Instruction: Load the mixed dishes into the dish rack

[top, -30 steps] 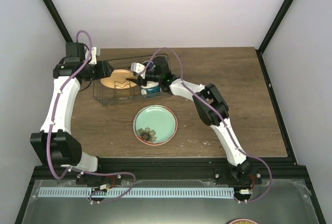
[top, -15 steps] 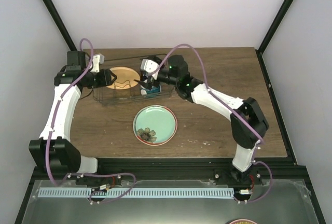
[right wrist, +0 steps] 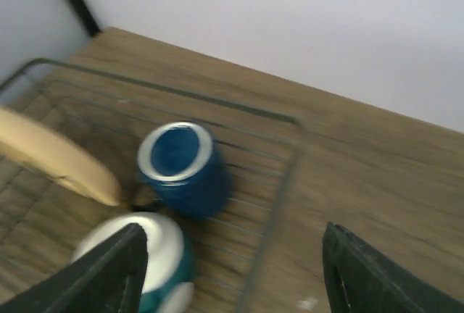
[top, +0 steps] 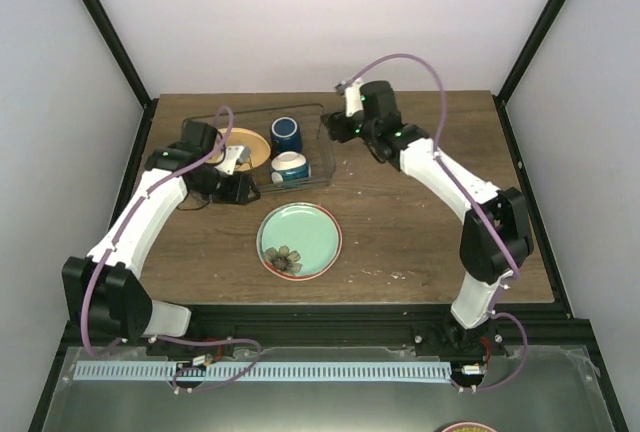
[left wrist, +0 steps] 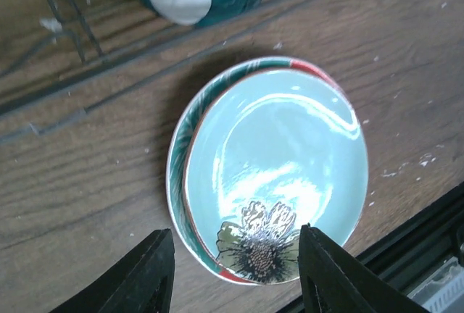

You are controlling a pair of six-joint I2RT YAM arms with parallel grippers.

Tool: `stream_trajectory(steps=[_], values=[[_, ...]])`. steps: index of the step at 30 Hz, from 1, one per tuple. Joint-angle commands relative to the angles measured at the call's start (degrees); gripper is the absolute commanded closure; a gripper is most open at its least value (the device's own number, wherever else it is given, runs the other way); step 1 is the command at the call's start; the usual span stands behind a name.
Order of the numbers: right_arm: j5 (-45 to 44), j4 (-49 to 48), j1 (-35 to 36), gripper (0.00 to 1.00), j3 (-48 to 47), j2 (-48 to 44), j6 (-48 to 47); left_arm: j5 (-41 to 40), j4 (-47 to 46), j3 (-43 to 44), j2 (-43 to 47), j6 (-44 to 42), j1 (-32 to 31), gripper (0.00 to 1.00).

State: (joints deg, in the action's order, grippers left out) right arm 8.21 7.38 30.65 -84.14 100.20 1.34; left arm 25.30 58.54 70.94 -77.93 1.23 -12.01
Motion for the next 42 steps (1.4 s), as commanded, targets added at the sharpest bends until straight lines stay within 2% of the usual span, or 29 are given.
stream_trajectory(steps=[1,4,7,10,12,17,26,30,42], values=[[-4.85,16.11,-2.88,0.44,-7.29,1.43,9.08,-2.21,1.66,-1.53,-2.99,-0.56,-1.48,0.52],[-2.11,23.46,-2.89,0.65,-7.59,2.24,9.09,-3.27,1.22,-1.93,-4.85,-0.46,-2.67,0.52],[1.94,27.91,-2.88,0.70,-3.64,1.11,11.45,-2.88,0.07,-1.94,-6.70,-0.20,-3.33,0.52],[3.53,29.74,-2.79,0.67,3.73,-1.30,13.84,-2.47,-1.24,-1.56,-8.30,-0.11,-4.04,0.52],[4.50,30.56,-2.79,0.61,7.68,-2.58,14.92,-2.47,-1.41,-0.71,-9.27,-0.20,-4.28,0.51],[8.26,31.53,-2.42,0.46,14.62,-4.86,16.36,-2.97,-1.57,4.17,-11.18,-0.31,-4.40,0.37],[14.45,30.58,2.23,0.33,16.93,-6.63,16.02,-3.19,-2.12,12.98,-14.92,-0.84,-4.48,0.22],[17.54,30.57,4.29,0.33,16.61,-6.27,16.18,-2.77,-2.12,14.54,-15.72,-0.80,-4.47,0.21],[16.84,26.85,5.54,0.39,21.21,-2.74,14.33,-3.59,-2.65,13.64,-14.83,-1.06,-4.51,0.21]])
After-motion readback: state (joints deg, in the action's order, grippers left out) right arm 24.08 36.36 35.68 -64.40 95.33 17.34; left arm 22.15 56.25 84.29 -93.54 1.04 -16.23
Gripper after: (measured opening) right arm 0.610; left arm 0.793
